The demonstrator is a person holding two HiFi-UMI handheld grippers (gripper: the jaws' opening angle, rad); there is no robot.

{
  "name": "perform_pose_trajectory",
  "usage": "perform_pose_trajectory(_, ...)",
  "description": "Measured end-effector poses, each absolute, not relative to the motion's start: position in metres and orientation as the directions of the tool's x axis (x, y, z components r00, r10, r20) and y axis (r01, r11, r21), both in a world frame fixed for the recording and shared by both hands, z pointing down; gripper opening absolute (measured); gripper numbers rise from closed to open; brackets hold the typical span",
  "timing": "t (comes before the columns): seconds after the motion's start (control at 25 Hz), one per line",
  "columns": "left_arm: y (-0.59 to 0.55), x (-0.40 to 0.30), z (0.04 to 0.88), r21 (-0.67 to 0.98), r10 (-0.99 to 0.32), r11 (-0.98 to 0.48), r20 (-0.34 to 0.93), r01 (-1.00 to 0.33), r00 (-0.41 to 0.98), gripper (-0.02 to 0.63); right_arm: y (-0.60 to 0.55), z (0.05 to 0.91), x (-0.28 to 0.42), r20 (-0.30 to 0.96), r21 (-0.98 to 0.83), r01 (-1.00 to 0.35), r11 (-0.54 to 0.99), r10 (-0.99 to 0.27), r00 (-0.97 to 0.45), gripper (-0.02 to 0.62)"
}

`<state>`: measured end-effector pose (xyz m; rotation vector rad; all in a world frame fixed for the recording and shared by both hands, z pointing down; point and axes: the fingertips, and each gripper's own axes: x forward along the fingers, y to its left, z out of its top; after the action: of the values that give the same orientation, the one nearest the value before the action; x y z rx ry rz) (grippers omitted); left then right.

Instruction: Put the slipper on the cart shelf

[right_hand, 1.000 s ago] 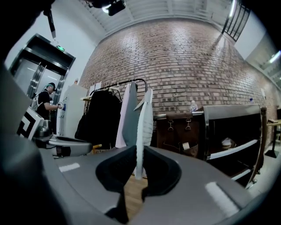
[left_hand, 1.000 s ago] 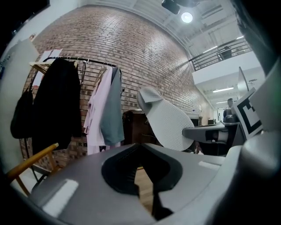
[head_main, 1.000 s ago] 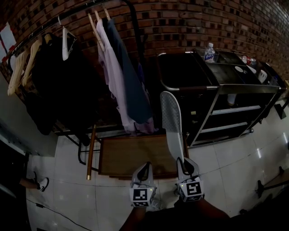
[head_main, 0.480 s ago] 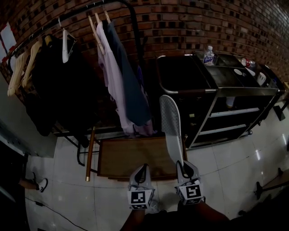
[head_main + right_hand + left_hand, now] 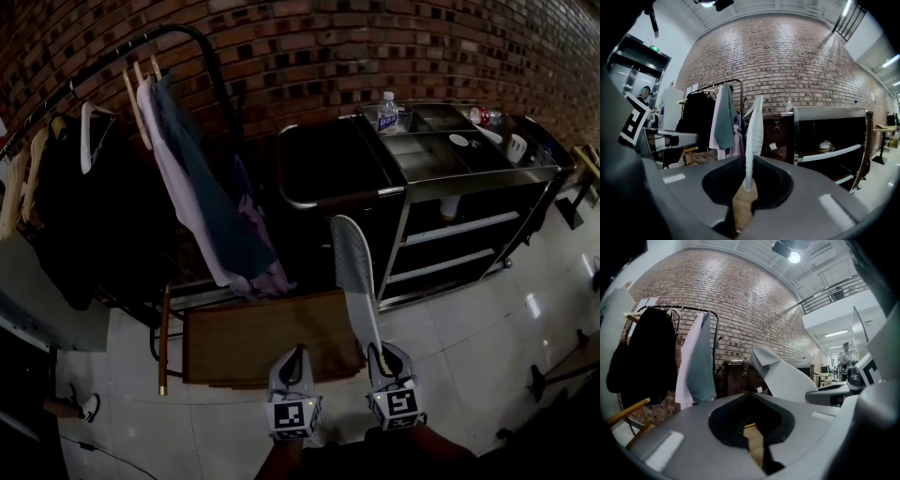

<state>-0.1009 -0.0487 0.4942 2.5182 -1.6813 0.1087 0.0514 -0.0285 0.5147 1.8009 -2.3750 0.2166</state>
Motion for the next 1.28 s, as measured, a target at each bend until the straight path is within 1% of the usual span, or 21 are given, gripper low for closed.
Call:
perform_pose_trajectory(0.16,-0.057,-0.049,0.497,0.07,-0.906,-0.397,0.132,-0.915,0.403,0.015,-0.03,0.522,0.099,0.247,-0.015,-0.966,0.257,-0.935,-0.253,0.04)
perform_pose_trajectory(0.36,-0.079,0.0,0.49,0.087,-0.917,-0.374,0.112,-0.923,0.382,0.015,-0.028,0.541,0.156,0.32,-0.022,-0.967,0.255,-0.914,-0.248,0.04)
perform_pose_trajectory(0.76,-0.121,0.105,0.517,0.1,-0.914,-0.366,0.152,-0.925,0.377,0.015,-0.062,0.584,0.281,0.412,-0.053,-0.98,0.193,-0.889,-0.197,0.04)
perform_pose_trajectory(1.0,-0.134,0.143,0.518,0.084,-0.909,-0.374,0.166,-0.924,0.383,0.015,-0.09,0.597,0.309,0.438,-0.072,-0.977,0.202,-0.874,-0.213,0.04)
perform_pose_trajectory(1.28,-0.155,0.146,0.519,0.06,-0.926,-0.324,0.184,-0.944,0.33,0.015,-0.142,0.592,0.309,0.422,-0.093,-0.967,0.237,-0.87,-0.254,0.04)
